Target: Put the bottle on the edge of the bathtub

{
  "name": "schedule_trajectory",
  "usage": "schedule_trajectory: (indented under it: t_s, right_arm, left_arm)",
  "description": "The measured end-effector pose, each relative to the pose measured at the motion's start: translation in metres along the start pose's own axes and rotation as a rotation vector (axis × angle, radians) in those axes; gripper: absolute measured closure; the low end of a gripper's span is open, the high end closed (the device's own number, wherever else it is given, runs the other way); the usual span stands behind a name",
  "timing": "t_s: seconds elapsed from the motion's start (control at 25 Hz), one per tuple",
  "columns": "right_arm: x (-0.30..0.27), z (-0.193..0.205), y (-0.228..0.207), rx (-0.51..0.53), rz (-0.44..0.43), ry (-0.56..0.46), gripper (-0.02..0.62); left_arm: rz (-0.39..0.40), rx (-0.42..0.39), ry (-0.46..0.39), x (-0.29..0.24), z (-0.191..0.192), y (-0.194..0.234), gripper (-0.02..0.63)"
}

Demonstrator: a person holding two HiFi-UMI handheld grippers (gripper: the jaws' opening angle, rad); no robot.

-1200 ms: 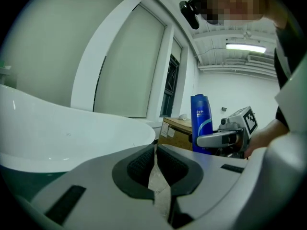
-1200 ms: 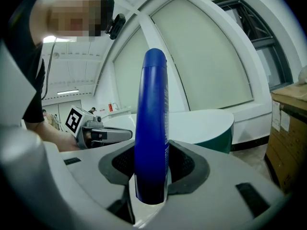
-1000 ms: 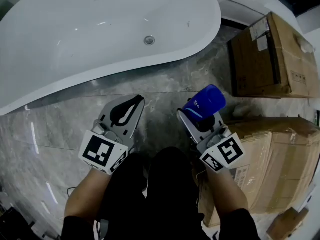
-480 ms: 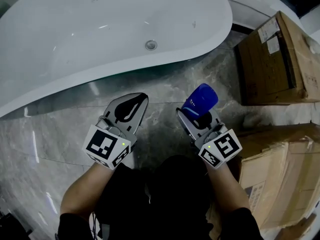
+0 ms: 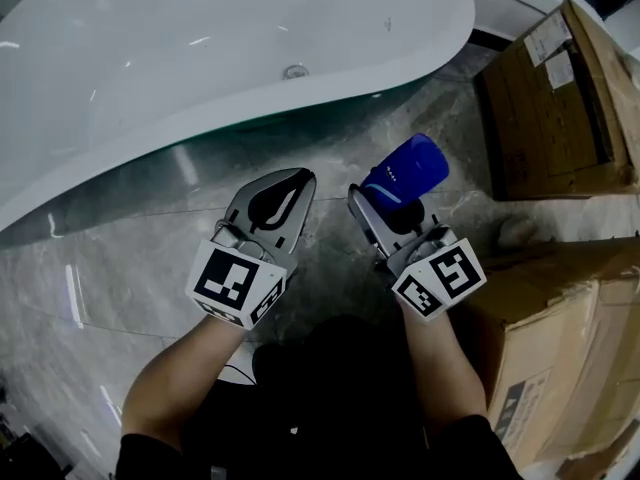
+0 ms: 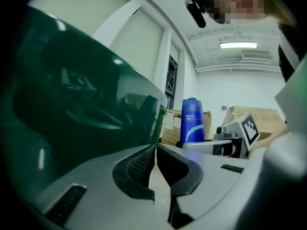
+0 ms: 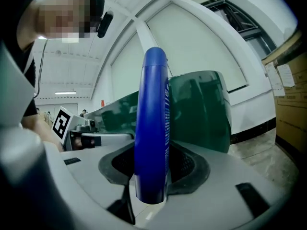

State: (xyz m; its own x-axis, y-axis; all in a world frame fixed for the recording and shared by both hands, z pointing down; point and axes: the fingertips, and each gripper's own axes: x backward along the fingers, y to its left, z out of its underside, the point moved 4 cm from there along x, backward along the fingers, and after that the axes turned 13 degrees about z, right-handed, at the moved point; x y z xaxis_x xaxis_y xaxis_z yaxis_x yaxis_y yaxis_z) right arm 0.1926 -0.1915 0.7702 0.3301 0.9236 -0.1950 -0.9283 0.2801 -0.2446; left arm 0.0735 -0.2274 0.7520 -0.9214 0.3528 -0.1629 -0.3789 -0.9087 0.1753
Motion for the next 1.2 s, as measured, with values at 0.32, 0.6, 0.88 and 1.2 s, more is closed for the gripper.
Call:
schedule_trajectory:
  t_s: [0.32, 0.6, 0.88, 1.2]
  right_arm:
    - [-0.017, 0.070, -0.007, 0.104, -0.017, 0.060, 0.417]
    - [-0.035, 0.126, -0.034, 0.079, 0.049, 0.072, 0.417]
    - [-0.049, 0.182, -0.050, 0.138, 0.095, 0.135, 0.417]
    - [-0.033, 0.189, -0.032, 0.189, 0.031, 0.127, 0.417]
  left_arm:
    - [-0.034, -0.046, 0.072, 0.004, 0.064, 0.014, 0.580]
    - [-0.073, 0.062, 0.021, -0.009, 0.081, 0.021, 0.580]
    - [-0.030, 0.083, 0.080, -0.013, 0.114, 0.005, 0.580]
    - [0.161, -0.001, 0.119, -0.047, 0.111, -0.030, 0.393]
